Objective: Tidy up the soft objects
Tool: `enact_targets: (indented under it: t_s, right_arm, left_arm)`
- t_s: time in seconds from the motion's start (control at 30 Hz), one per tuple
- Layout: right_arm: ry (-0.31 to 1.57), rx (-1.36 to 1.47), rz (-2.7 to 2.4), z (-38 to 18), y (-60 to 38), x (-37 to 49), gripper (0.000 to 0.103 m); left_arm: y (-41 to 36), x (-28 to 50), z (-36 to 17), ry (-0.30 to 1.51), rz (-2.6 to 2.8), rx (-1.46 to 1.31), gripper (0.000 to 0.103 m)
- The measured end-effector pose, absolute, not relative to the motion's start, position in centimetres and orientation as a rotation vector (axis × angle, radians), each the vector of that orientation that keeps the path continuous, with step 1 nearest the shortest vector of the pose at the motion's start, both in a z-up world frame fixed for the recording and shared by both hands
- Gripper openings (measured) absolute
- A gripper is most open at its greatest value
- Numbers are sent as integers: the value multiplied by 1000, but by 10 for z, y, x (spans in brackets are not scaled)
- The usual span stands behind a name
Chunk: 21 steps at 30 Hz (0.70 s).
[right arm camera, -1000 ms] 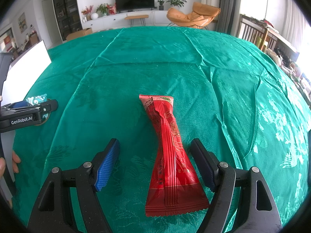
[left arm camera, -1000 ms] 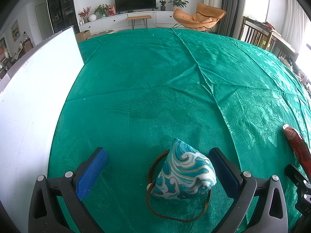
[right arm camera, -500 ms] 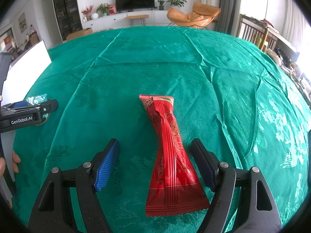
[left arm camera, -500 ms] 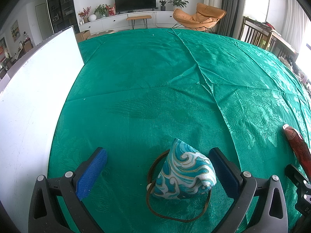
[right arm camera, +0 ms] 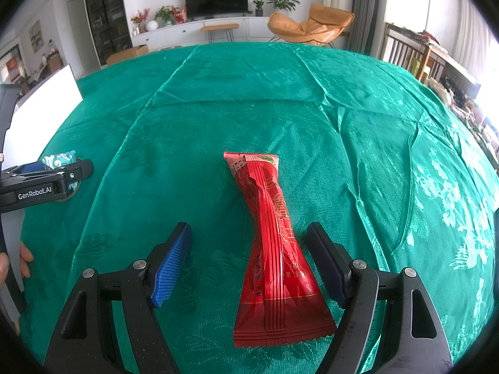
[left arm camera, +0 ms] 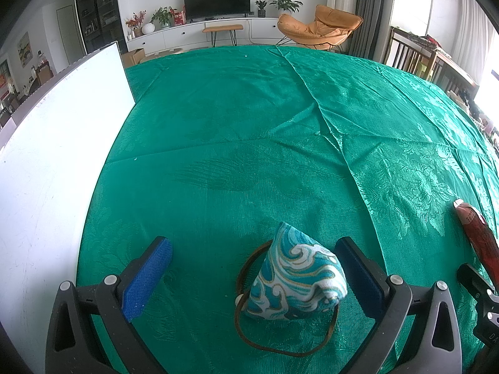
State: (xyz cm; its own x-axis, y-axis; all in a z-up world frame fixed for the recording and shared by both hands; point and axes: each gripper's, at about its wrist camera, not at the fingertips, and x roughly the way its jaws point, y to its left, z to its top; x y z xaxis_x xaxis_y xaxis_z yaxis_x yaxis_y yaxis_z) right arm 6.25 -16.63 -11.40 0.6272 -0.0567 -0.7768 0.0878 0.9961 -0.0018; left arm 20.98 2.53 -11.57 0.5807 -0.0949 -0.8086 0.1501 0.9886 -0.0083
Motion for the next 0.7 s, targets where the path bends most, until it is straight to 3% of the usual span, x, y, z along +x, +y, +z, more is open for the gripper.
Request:
enact_targets:
  t_s: [0.43,0.5,0.53,0.57,0.7]
  right_arm:
    - [889,39,-83,-114,-167,63,79]
    - [889,38,-80,-114,-162,58,79]
    - [889,37,-78,-114,-161,57,79]
    - [888,37,-77,-114,-161,56,79]
    - [887,40,-75,-115,-160,57,79]
  left_arm:
    - [20,219,-114,1011,-120,51,103]
    - [15,213,-109,1020,-210,71,93]
    - [13,207,-106,991,-245,85,64]
    - [11,201,-104,971,-266,108,44]
    - [2,181,-100,935,-436,93,44]
